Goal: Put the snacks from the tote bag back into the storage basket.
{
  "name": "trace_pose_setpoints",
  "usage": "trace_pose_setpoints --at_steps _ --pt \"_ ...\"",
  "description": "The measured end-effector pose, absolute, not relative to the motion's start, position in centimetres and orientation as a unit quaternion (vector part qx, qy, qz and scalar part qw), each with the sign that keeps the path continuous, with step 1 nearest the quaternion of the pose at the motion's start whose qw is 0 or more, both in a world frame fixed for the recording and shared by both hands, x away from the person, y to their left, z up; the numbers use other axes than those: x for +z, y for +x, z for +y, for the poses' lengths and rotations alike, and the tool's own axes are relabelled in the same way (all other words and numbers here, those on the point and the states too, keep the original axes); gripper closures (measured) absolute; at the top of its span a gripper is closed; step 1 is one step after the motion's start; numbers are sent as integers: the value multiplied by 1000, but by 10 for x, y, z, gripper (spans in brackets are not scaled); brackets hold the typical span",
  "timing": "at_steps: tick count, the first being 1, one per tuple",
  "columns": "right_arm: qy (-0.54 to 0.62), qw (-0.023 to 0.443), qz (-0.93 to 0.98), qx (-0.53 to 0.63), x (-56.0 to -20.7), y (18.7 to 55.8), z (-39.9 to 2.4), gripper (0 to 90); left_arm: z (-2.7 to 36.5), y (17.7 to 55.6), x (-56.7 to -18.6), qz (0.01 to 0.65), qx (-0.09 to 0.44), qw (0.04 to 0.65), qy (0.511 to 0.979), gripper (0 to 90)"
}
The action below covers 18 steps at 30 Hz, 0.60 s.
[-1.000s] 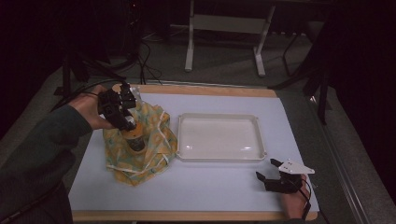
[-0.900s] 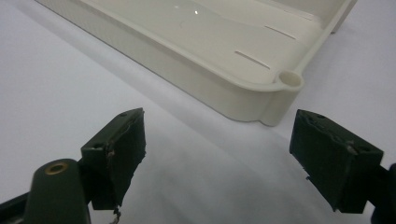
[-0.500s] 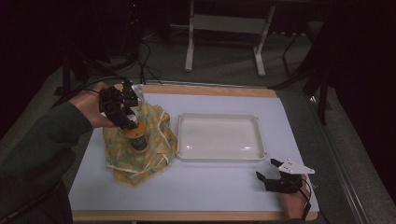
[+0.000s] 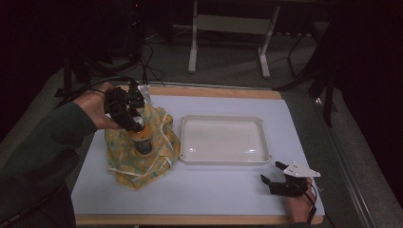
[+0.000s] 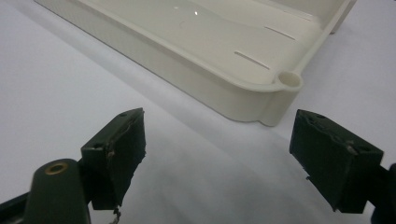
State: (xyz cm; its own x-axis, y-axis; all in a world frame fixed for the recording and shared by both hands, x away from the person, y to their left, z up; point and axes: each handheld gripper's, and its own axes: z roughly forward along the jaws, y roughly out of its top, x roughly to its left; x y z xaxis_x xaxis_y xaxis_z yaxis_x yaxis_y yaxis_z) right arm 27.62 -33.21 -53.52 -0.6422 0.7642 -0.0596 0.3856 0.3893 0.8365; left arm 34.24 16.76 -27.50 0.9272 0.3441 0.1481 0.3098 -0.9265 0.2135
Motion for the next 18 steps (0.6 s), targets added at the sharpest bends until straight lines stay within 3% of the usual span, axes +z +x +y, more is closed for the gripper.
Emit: trace_pose_setpoints --at_steps 18 --pt "358 224 803 421 -535 276 -332 180 140 349 -274 143 88 93 981 589"
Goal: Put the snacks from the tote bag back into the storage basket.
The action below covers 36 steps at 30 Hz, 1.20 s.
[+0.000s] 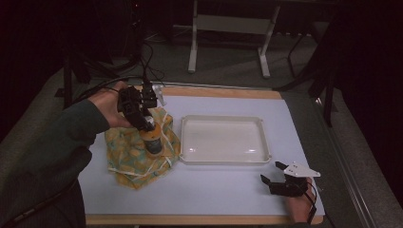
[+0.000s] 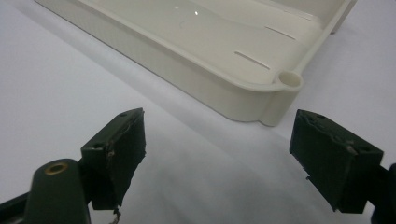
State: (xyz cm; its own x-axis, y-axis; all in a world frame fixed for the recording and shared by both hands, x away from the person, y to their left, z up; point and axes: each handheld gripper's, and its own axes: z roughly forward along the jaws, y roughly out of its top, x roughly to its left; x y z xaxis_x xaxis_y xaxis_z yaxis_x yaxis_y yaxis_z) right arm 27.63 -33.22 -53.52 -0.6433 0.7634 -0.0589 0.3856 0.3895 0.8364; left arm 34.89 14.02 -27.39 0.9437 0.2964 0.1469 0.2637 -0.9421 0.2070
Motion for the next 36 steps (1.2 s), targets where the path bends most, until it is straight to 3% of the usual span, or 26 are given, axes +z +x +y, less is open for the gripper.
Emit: trace_pose_setpoints --at_steps 36 --pt "358 222 803 422 -535 277 -332 180 73 367 -280 102 71 107 986 590"
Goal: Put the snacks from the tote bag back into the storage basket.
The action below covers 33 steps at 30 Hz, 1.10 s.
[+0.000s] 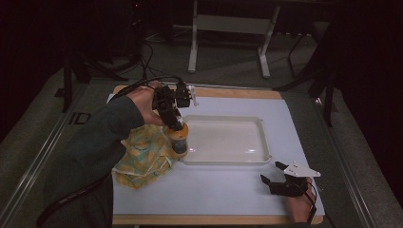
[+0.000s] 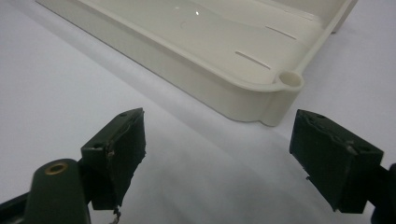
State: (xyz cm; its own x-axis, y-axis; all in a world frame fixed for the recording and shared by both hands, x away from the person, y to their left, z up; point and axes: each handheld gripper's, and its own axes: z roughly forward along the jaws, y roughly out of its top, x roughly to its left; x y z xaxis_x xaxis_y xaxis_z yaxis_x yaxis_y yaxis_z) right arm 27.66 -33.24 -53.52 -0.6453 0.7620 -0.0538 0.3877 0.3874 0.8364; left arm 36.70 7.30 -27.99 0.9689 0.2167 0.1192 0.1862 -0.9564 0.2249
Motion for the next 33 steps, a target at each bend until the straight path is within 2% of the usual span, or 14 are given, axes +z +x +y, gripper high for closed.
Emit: trace_pose_setpoints --at_steps 33 --pt "357 226 802 422 -535 276 -332 180 55 378 -295 101 70 99 987 590"
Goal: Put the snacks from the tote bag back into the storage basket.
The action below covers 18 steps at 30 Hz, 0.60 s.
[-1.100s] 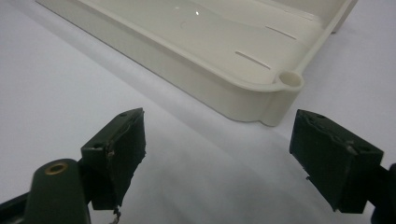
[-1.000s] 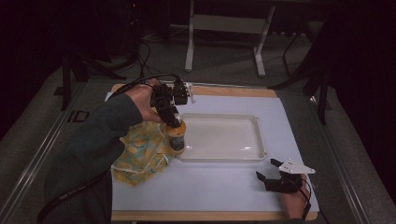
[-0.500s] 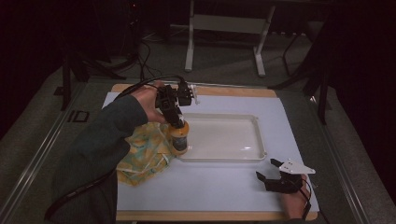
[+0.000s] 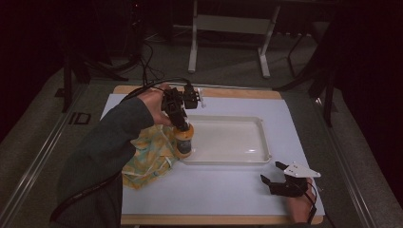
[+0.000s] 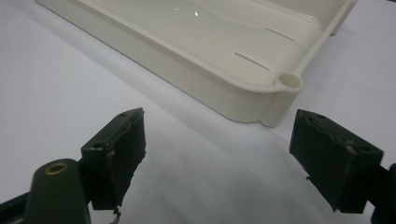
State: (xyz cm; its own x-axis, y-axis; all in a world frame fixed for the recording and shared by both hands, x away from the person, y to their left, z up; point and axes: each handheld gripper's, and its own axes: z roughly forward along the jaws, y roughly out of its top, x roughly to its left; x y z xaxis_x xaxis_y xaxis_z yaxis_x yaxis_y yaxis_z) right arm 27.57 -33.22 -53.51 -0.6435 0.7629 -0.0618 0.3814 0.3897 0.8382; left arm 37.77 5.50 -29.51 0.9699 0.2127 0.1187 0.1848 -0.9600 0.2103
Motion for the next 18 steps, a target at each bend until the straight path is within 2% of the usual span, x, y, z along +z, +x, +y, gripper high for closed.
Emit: trace_pose_setpoints --at_steps 18 --pt "353 230 801 425 -535 275 -332 180 42 385 -303 99 70 98 988 589"
